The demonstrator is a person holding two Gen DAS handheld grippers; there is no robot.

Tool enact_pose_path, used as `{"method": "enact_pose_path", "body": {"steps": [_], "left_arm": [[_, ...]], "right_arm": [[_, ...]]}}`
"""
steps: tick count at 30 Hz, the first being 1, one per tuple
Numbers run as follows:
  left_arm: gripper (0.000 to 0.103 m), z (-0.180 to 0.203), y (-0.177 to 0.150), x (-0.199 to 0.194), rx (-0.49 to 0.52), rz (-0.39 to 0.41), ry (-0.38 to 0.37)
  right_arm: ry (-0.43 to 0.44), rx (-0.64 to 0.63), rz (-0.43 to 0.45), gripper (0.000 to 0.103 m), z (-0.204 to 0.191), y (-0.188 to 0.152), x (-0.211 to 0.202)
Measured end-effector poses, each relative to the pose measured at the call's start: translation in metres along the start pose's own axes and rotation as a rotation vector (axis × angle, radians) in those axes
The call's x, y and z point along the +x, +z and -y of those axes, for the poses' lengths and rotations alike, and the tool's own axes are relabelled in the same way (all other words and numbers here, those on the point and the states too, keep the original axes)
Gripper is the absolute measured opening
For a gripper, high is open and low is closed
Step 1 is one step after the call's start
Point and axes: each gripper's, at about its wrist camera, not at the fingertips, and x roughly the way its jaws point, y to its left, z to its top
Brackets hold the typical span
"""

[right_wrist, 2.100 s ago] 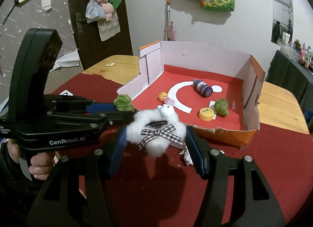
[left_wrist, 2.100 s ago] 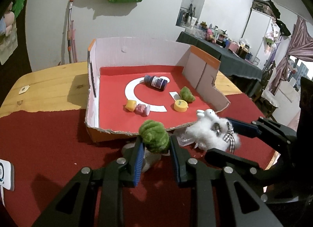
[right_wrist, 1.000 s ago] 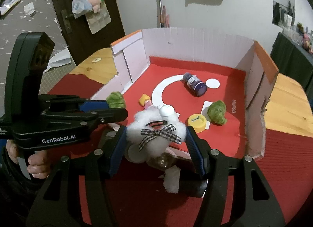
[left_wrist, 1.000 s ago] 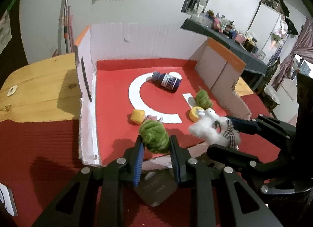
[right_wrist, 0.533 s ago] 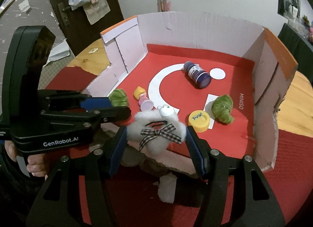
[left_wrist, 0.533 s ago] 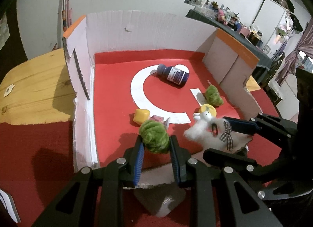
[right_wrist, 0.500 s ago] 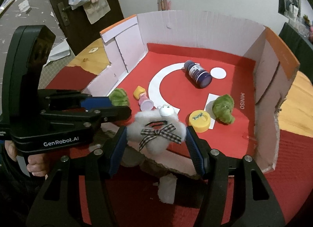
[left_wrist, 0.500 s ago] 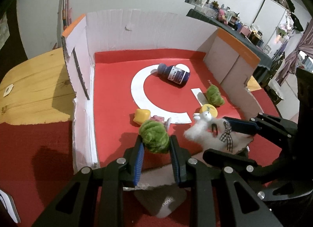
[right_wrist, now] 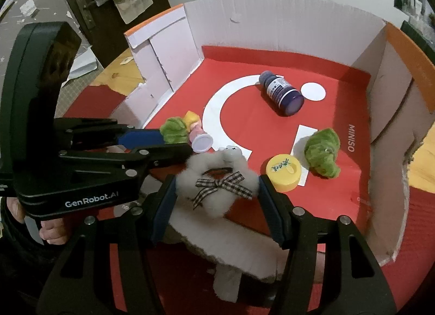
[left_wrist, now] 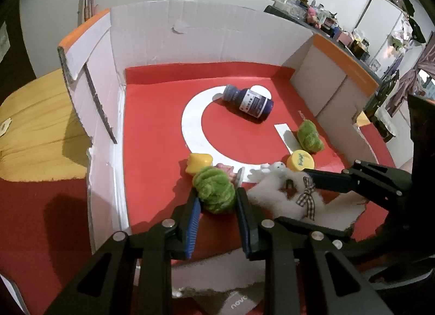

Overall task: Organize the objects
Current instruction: 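Lower the green ball and bunny onto the red box floor with both tools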

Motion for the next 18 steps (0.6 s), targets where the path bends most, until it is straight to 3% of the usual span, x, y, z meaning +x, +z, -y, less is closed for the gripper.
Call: {"method": "enact_pose_path", "body": {"steps": [14, 18], "left_arm": [[0.027, -0.001, 0.011, 0.010, 0.004, 0.010, 0.031], [0.027, -0.002, 0.013, 0.011, 0.012, 0.013, 0.035]], "right_arm": [[-0.082, 0.018, 0.017, 0.058, 0.019, 0.004, 0.004], [-0.072, 0.008, 0.017, 0.058, 0.017, 0.005, 0.005]]}}
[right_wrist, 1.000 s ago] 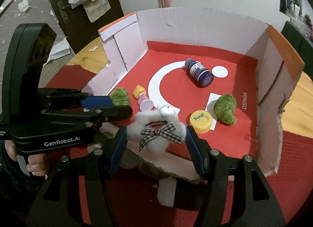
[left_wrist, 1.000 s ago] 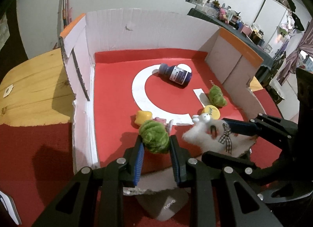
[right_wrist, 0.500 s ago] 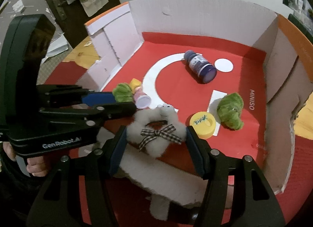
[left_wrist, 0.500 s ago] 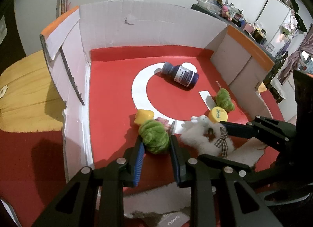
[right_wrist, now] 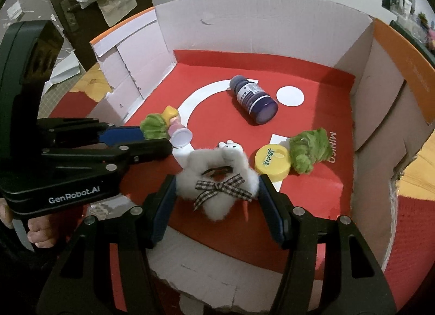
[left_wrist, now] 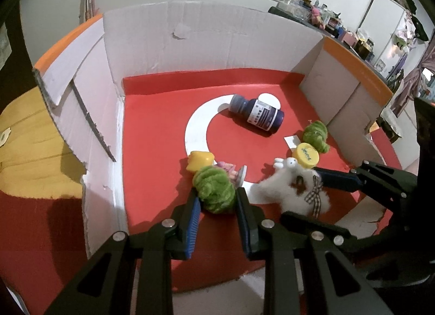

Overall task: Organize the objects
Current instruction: 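Lower the green ball and bunny onto the red box floor with both tools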

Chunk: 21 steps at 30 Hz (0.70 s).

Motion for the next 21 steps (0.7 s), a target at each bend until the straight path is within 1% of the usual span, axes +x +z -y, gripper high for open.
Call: {"method": "enact_pose_path", "body": {"steps": [4, 9, 21], "left_arm": [[0.027, -0.0003, 0.0004, 0.0001, -0.005, 0.001, -0.004], [0.027, -0.0020, 0.0019, 0.0003, -0.009, 0.004, -0.007], [0.027, -0.0023, 0.0030, 0.0005, -0.006, 0.006, -0.005]], "right_arm": [[-0.003, -0.002, 0.009, 0.058, -0.0001, 0.0001, 0.0010], [-0.042, 0.015, 0.026, 0.058, 0.0045, 0.0018, 0.0012], [-0.054, 0.019, 0.033, 0.059, 0.0064, 0.0034, 0.0016]]}}
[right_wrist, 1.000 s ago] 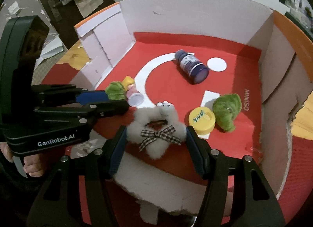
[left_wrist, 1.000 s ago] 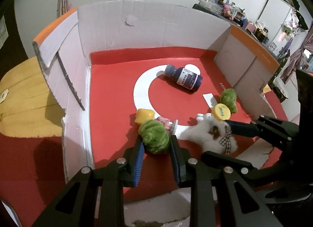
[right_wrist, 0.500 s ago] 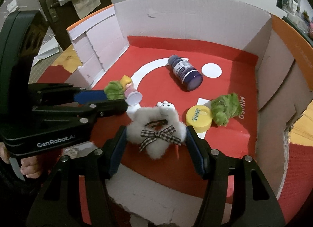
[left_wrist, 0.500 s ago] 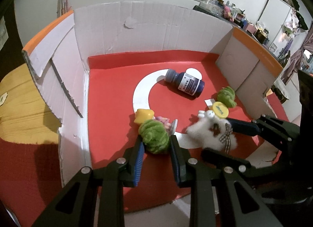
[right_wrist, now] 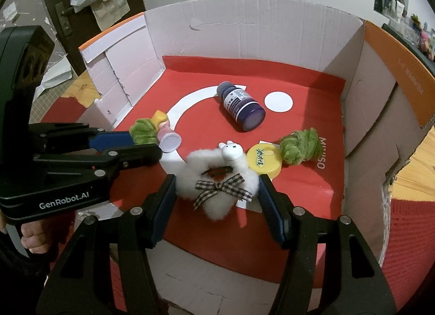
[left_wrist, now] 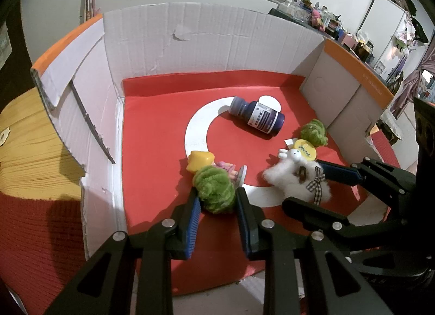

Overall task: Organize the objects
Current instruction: 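Lower the green ball and bunny onto the red box floor with both tools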

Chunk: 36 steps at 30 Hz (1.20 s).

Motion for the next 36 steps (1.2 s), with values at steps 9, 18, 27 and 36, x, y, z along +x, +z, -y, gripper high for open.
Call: {"method": "enact_pose_path", "body": {"steps": [9, 18, 27, 36], "left_arm": [[0.028, -0.001, 0.001, 0.000, 0.005, 0.009, 0.007], [0.044, -0.002, 0.003, -0.003, 0.010, 0.019, 0.023], [0.050, 0.002, 0.000, -0.011, 0.009, 0.043, 0.029], [0.059, 0.009, -0.002, -0.019, 0.008, 0.071, 0.038]], "right_arm": [[-0.002, -0.004, 0.005, 0.059, -0.001, 0.000, 0.002], [-0.002, -0.014, 0.010, 0.061, -0.004, -0.001, 0.001], [-0.007, -0.017, 0.021, 0.063, -0.007, -0.006, -0.006], [-0.010, -0.017, 0.039, 0.067, -0.010, -0.012, -0.019]]}}
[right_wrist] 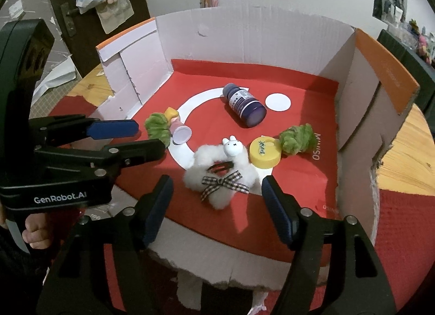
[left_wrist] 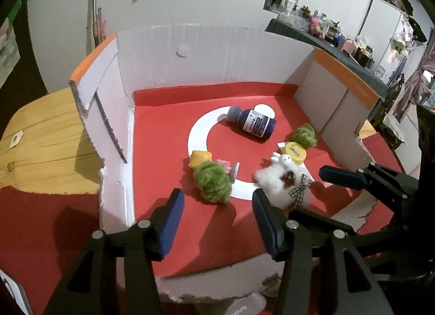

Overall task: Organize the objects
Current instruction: 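Lower the green ball and bunny onto the red box floor with both tools, then open both tools and raise them out of the box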

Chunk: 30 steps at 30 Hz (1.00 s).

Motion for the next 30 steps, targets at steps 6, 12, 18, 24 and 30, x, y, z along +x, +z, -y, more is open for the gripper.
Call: {"method": "enact_pose_path", "body": {"steps": [6, 12, 18, 24, 30], "left_arm": [[0.066, 0.000, -0.008, -0.011, -0.014, 0.027, 0.012], [0.070, 0.002, -0.013, -0.018, -0.014, 0.043, 0.015], [0.079, 0.003, -0.017, -0.027, -0.011, 0.069, 0.013], [0.083, 0.006, -0.022, -0.035, -0.008, 0.082, 0.023], [0.088, 0.007, -0.027, -0.042, -0.001, 0.097, 0.032]], "right_arm": [[-0.007, -0.005, 0.020, 0.072, -0.005, -0.004, -0.011], [-0.011, -0.007, 0.034, 0.072, -0.009, -0.008, -0.019], [-0.014, -0.005, 0.051, 0.077, -0.012, -0.012, -0.027], [-0.019, -0.011, 0.068, 0.082, -0.017, -0.016, -0.037], [-0.028, -0.019, 0.087, 0.083, -0.021, -0.020, -0.046]]}}
